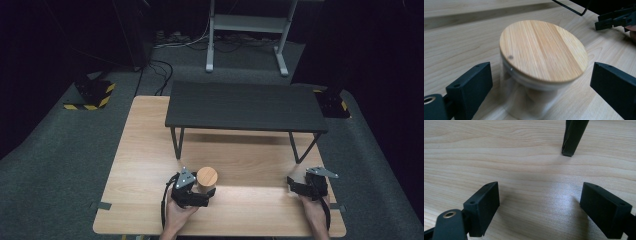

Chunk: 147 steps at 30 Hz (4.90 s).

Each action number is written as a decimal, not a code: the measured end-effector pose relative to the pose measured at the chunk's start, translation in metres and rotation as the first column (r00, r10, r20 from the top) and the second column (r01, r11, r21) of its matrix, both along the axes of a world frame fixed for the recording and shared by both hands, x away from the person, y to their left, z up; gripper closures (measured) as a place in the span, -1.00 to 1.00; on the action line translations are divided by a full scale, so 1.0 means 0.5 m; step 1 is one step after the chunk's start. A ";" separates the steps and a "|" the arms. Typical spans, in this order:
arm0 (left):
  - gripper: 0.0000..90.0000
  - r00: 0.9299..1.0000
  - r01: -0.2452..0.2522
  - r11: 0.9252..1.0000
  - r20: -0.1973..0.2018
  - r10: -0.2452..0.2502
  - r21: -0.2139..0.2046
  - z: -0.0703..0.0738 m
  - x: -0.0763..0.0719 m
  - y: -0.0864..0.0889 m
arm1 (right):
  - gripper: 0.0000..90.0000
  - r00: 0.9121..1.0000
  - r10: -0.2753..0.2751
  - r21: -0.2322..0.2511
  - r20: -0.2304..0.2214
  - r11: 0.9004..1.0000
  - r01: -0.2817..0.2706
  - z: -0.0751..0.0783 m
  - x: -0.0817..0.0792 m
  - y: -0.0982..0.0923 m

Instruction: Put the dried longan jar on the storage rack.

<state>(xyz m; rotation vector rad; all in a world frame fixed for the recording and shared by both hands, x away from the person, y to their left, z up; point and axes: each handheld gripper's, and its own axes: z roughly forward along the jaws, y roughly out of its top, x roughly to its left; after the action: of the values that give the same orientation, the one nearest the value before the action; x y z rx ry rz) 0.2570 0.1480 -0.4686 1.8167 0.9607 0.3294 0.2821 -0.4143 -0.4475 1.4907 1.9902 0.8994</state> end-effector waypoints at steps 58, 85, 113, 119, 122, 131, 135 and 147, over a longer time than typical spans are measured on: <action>-0.46 0.998 0.025 0.997 0.062 -0.030 0.072 0.085 0.007 -0.040 | -0.66 1.000 -0.010 -0.012 0.001 1.000 0.010 0.000 0.000 0.008; -0.45 0.983 0.112 0.991 0.138 -0.121 0.068 0.267 0.065 -0.041 | -0.66 1.000 -0.015 -0.013 -0.001 1.000 0.015 0.001 0.000 0.010; -0.45 0.983 0.093 0.994 0.152 -0.100 0.052 0.409 0.142 -0.036 | -0.66 1.000 -0.014 -0.013 -0.001 1.000 0.014 0.001 0.000 0.011; -0.45 0.984 0.089 0.994 0.149 -0.096 0.057 0.424 0.161 -0.042 | -0.66 1.000 -0.014 -0.014 -0.001 1.000 0.014 0.001 0.000 0.011; -0.45 0.984 0.081 0.995 0.151 -0.089 0.060 0.430 0.170 -0.045 | -0.66 1.000 -0.015 -0.013 -0.001 1.000 0.015 0.001 0.000 0.011; -0.45 0.991 0.015 0.999 0.131 -0.021 0.042 0.437 0.208 -0.054 | -0.67 1.000 -0.014 -0.015 -0.002 1.000 0.014 0.001 0.000 0.012; -0.45 0.993 -0.005 0.998 0.114 -0.002 0.061 0.440 0.225 -0.062 | -0.67 1.000 -0.014 -0.015 -0.002 1.000 0.014 0.001 0.000 0.012; -0.45 0.996 -0.041 0.994 0.085 0.032 0.098 0.438 0.254 -0.080 | -0.67 1.000 -0.014 -0.011 -0.001 1.000 0.014 0.001 0.000 0.010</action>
<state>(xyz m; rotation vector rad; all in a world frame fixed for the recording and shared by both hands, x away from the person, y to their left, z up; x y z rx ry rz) 0.3838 0.1078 -0.2499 1.8621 0.9342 0.4798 0.2821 -0.4092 -0.4472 1.4976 1.9804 0.8803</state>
